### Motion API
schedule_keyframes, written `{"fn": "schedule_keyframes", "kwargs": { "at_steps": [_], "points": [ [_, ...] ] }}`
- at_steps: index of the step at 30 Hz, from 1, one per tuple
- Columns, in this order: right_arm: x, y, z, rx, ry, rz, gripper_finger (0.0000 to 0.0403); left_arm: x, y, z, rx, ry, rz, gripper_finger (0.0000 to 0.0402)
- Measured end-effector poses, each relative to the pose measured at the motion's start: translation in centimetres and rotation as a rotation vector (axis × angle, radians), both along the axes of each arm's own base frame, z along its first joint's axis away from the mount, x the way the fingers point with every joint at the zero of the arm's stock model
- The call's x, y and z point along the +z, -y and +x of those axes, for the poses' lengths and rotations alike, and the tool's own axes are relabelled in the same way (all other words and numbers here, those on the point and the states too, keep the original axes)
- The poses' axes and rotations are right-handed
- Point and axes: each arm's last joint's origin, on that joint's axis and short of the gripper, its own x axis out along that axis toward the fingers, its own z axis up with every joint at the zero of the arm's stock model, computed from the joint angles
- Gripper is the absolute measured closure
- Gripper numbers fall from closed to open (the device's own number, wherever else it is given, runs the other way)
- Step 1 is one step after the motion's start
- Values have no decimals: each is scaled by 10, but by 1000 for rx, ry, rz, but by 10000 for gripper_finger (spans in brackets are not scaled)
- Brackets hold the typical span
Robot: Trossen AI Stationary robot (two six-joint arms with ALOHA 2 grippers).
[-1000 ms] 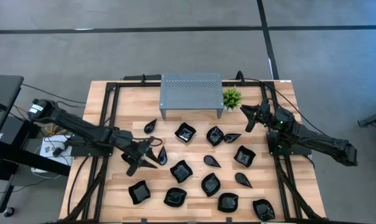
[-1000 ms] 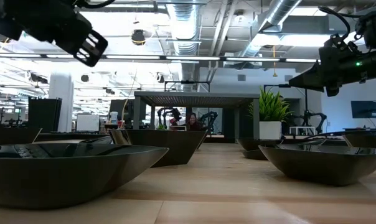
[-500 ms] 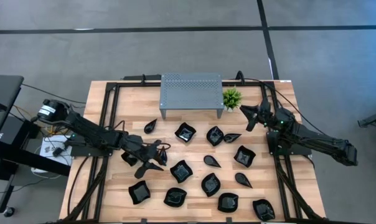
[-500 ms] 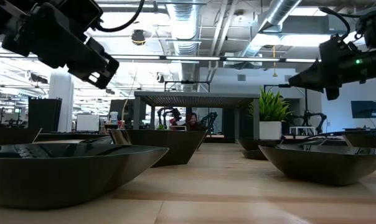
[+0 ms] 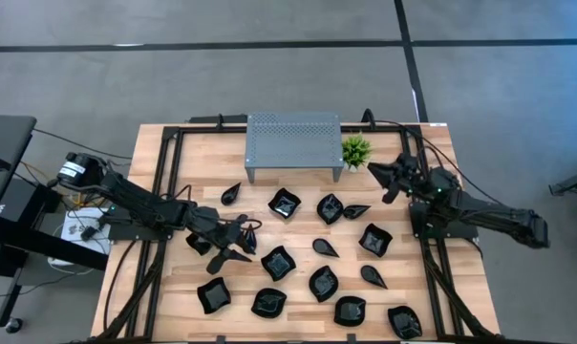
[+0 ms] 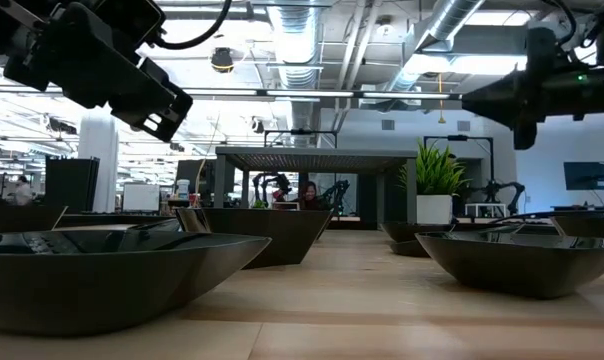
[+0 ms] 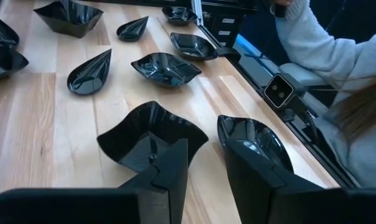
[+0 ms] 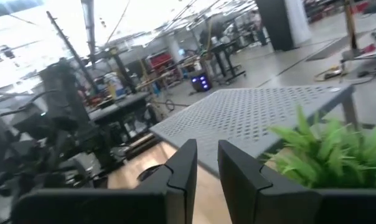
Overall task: Pick & Place Mini shaped plates
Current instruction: Put the leaf-shaped plate on the shelf
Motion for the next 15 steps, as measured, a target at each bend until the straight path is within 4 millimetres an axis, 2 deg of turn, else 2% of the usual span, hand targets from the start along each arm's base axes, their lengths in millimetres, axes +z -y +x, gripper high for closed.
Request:
{"fn": "schedule_keyframes", "kwargs": {
  "at_steps": [2, 5, 9, 15],
  "points": [
    [3, -4, 2, 88, 33, 5, 343, 0, 0, 0, 3, 1, 1, 293],
    [13, -14, 4, 268, 112, -89, 343, 1, 0, 0, -5, 24, 32, 293],
    [24, -26, 9, 349, 182, -247, 343, 4, -2, 2, -11, 86, 78, 293],
    [41, -41, 23, 385, 172, -329, 343, 13, -10, 3, 32, 134, 69, 293]
  ]
}}
